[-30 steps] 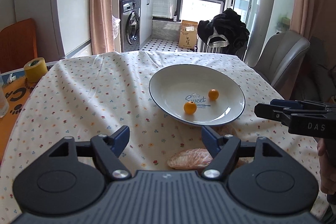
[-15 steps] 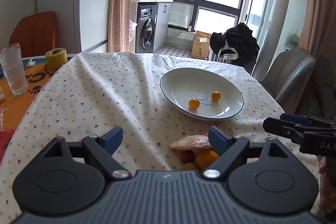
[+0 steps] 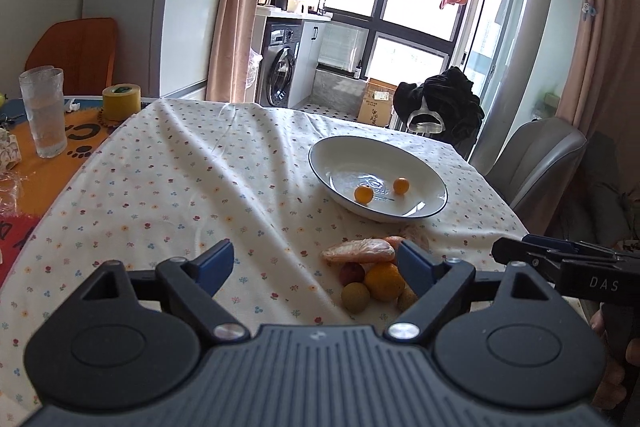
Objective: Organize fruits
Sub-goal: 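Withdraw both grippers from the bowl back to the fruit pile, then grasp the green round fruit with the left gripper while the right gripper grasps the dark red fruit, then carry the green fruit into the bowl with the left gripper while the right gripper carries the red fruit, then open the left gripper in the bowl while the right gripper releases the red fruit, then withdraw both grippers from the bowl toward the peeled orange and oranges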
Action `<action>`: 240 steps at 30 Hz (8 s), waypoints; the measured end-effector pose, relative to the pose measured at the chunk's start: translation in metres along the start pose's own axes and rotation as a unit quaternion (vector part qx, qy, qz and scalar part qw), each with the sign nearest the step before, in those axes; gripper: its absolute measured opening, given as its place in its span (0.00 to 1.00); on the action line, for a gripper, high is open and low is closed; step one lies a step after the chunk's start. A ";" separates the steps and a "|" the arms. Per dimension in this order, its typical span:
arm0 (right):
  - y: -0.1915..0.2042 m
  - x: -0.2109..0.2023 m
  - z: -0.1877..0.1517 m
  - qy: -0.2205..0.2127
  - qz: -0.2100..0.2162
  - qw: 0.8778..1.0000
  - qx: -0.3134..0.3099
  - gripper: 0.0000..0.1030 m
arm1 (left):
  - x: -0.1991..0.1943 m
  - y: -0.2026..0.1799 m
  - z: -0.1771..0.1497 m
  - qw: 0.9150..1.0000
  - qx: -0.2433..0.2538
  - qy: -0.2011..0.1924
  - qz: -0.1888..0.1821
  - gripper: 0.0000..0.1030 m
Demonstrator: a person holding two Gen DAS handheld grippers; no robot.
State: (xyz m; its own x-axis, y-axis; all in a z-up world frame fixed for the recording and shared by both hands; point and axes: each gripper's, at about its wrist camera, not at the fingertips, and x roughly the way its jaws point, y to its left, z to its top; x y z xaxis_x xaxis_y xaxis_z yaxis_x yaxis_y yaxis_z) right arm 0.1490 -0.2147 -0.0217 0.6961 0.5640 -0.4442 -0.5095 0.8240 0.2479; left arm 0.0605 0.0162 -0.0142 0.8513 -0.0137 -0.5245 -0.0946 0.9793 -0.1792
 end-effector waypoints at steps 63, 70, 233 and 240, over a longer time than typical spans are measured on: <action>-0.042 0.068 -0.039 0.094 0.070 0.989 0.092 0.31 | 0.090 -0.015 -0.031 0.994 -0.013 0.082 -0.066 0.32; -0.041 0.070 -0.038 0.092 0.070 0.989 0.091 0.30 | 0.094 -0.022 -0.039 0.993 -0.001 0.090 -0.073 0.32; -0.020 0.083 -0.023 0.081 -0.014 0.996 0.033 0.53 | 0.131 -0.024 -0.001 0.993 0.010 0.088 -0.077 0.70; -0.020 0.091 -0.025 0.084 -0.018 0.996 0.022 0.52 | 0.135 -0.020 -0.004 0.993 0.008 0.085 -0.086 0.69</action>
State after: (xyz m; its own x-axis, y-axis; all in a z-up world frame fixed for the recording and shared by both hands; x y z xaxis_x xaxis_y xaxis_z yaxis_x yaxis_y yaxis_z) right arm 0.2102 -0.1808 -0.0885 0.6177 0.5205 -0.5895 -0.4605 0.8470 0.2654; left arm 0.1758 -0.0063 -0.0848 0.7546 -0.2135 -0.6205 0.0537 0.9625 -0.2659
